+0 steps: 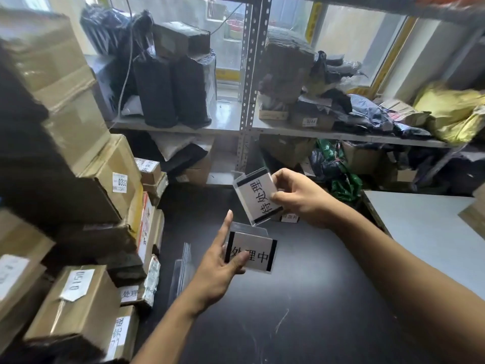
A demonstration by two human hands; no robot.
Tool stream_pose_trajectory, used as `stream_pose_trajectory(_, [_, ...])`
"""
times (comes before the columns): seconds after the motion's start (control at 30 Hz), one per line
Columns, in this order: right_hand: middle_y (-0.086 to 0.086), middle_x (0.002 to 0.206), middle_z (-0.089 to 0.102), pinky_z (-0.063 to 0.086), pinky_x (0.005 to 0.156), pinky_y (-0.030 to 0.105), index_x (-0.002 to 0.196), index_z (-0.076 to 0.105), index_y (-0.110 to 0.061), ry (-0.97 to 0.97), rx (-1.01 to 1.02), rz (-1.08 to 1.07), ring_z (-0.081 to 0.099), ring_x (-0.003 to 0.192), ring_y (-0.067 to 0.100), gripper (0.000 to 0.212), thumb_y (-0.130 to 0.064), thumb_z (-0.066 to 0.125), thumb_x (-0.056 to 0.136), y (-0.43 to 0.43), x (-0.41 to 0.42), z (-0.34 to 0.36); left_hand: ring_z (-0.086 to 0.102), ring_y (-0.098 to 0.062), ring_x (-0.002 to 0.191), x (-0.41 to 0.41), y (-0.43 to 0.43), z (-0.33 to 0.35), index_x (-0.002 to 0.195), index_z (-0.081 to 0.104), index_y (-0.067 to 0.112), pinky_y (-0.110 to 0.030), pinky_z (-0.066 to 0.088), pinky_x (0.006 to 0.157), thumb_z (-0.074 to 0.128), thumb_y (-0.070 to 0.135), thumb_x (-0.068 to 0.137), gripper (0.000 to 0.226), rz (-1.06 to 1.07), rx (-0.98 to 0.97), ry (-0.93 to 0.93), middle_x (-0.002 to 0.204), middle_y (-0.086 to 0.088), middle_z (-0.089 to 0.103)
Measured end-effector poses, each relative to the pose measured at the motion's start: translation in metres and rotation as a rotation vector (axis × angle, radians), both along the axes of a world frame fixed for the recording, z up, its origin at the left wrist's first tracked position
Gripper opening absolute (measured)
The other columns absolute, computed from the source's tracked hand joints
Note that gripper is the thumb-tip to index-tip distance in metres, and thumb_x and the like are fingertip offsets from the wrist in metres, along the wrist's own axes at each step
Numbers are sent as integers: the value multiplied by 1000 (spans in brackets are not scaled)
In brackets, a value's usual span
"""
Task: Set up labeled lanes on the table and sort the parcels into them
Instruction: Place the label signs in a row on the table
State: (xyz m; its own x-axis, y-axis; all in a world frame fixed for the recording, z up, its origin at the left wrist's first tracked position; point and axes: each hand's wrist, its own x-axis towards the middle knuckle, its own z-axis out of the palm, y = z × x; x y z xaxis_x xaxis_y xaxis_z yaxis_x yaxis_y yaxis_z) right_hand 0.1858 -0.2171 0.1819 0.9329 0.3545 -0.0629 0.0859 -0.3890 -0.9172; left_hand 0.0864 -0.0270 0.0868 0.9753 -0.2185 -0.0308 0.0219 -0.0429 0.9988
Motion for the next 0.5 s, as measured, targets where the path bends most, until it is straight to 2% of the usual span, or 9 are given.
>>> stream_pose_trajectory(0.03, [8, 99, 68, 55, 63, 34, 98, 48, -16, 48, 160, -53, 67, 89, 22, 26, 8, 56, 92, 3, -4, -3, 51, 27, 100, -1, 0, 2, 150, 9, 42, -29, 57, 84, 61, 13, 92, 83, -4, -1, -1, 107, 65, 36])
stream_pose_trajectory(0.1, [10, 107, 67, 58, 69, 35, 116, 46, -22, 117, 408, -139, 69, 96, 22, 40, 10, 54, 93, 11, -13, -11, 47, 30, 103, 0, -1, 6, 149, 8, 45, -31, 57, 86, 62, 15, 92, 85, -20, -8, -19, 110, 66, 31])
stream_pose_trajectory(0.17, [13, 114, 68, 59, 76, 38, 135, 39, -34, 171, 563, -185, 70, 102, 25, 62, 10, 52, 94, 18, -22, -21, 47, 25, 111, 2, -1, 10, 148, 5, 51, -32, 58, 86, 64, 20, 90, 88, -36, -20, -46, 120, 64, 27])
stream_pose_trajectory(0.23, [12, 114, 67, 60, 79, 36, 141, 34, -39, 191, 642, -215, 71, 101, 22, 69, 10, 50, 95, 24, -32, -28, 48, 19, 116, 3, 0, 13, 145, 2, 58, -28, 57, 83, 65, 25, 89, 90, -40, -25, -69, 131, 57, 26])
stream_pose_trajectory(0.33, [10, 110, 67, 60, 76, 32, 139, 44, -27, 160, 648, -276, 72, 93, 16, 50, 3, 49, 98, 28, -41, -30, 53, 11, 117, 5, 5, 12, 141, 1, 62, -24, 56, 80, 65, 28, 87, 91, -28, -15, -85, 140, 38, 32])
stream_pose_trajectory(0.4, [12, 107, 70, 60, 72, 29, 126, 55, -17, 91, 586, -308, 73, 90, 16, 29, -5, 50, 100, 26, -41, -28, 54, 4, 119, 7, 9, 11, 141, -1, 64, -24, 56, 79, 64, 32, 85, 92, -12, -1, -93, 143, 31, 34])
stream_pose_trajectory(0.5, [7, 104, 71, 55, 71, 24, 98, 65, -16, -93, 303, -309, 70, 88, 14, 7, -15, 59, 97, 14, -34, -32, 55, -3, 121, 11, 17, 11, 139, 1, 65, -22, 56, 79, 64, 32, 84, 90, 5, -24, -74, 137, 34, 38])
